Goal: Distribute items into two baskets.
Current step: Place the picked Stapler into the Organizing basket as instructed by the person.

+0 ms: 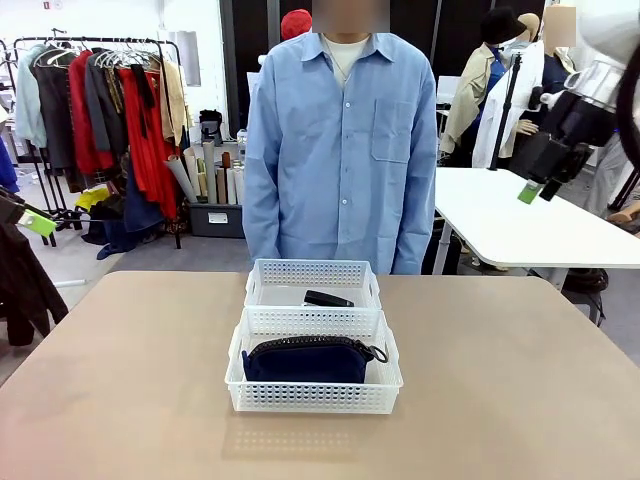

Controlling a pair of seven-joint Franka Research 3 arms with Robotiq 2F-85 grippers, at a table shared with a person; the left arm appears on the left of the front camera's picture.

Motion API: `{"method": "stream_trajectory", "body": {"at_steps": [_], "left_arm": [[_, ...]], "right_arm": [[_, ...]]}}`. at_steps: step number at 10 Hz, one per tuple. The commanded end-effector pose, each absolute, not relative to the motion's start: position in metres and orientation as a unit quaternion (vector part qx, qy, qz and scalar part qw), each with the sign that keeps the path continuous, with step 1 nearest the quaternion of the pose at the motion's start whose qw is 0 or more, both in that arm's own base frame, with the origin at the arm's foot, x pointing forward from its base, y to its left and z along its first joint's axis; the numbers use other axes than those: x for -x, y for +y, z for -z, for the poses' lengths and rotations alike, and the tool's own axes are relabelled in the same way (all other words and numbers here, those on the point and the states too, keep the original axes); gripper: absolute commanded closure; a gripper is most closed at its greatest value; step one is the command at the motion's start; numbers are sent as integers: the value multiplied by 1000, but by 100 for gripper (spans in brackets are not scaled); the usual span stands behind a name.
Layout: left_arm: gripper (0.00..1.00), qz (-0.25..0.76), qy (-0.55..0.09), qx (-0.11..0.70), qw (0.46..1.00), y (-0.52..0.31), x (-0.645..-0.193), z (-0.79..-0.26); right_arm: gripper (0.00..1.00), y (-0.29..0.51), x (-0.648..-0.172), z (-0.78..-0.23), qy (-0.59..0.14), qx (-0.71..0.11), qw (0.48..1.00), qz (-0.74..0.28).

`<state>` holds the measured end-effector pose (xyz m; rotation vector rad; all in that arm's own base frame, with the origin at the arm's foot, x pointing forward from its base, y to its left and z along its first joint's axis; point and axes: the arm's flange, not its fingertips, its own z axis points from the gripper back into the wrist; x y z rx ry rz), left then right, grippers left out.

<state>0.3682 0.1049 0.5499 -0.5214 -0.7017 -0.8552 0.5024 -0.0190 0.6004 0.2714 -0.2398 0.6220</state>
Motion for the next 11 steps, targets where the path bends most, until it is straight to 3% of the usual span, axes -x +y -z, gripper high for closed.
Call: {"method": "stream_trajectory", "body": {"at_steps": [1, 5, 11], "left_arm": [[0, 404, -337, 251, 812, 104, -368, -550], [0, 404, -337, 251, 812, 104, -368, -550], [0, 404, -337, 251, 812, 104, -368, -550]], "right_arm": [[0, -36, -468, -590, -163, -150, 931, -291], [0, -82, -433, -559, -182, -239, 917, -263], [0, -97, -407, -536, -230, -284, 891, -270]]}}
